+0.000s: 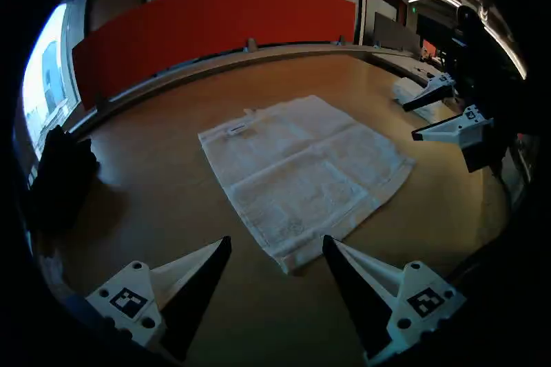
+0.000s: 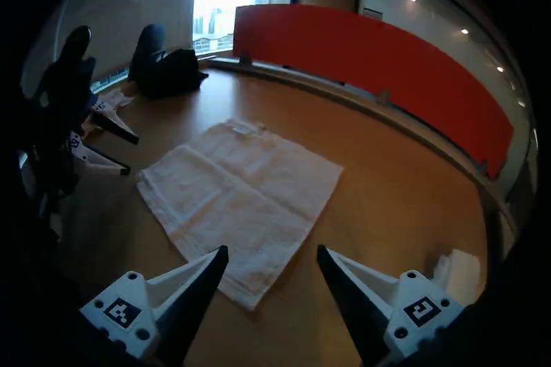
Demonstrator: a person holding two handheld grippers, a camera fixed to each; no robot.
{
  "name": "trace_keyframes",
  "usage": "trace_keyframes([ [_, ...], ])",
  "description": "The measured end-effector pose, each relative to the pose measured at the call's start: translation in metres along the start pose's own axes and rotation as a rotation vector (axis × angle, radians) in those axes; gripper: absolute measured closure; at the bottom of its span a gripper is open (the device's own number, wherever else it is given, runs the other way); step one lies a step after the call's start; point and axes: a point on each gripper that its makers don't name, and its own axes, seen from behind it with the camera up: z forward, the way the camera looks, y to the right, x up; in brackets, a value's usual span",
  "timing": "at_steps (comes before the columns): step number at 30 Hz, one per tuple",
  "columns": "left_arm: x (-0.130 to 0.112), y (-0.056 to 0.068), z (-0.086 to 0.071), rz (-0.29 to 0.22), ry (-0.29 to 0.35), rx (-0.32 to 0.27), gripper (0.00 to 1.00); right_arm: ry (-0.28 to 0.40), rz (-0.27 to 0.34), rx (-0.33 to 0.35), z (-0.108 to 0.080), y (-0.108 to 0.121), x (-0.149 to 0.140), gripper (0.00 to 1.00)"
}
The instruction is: Fold towel
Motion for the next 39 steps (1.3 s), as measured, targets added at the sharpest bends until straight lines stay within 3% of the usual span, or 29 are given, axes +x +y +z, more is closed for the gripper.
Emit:
trace_keyframes([
  [12, -0.023, 0.009, 0.017, 0.015, -0.073, -0.030, 0.02, -0.100, -0.040, 0.058, 0.009, -0.013, -0.041, 0.00],
  [21, -0.029, 0.013, 0.025, 0.008, -0.109, -0.048, 0.03, -0.131, -0.042, 0.082, 0.012, -0.014, -0.052, 0.01],
  [27, -0.033, 0.019, 0.030, 0.026, -0.125, -0.068, 0.10, -0.159, -0.059, 0.111, 0.013, -0.017, -0.059, 0.07],
  [35, -0.035, 0.017, 0.032, 0.055, -0.129, -0.055, 0.17, -0.174, -0.075, 0.137, 0.016, -0.021, -0.063, 0.17],
  [39, -0.035, 0.017, 0.032, 0.054, -0.126, -0.054, 0.17, -0.176, -0.064, 0.158, 0.015, -0.025, -0.064, 0.28],
])
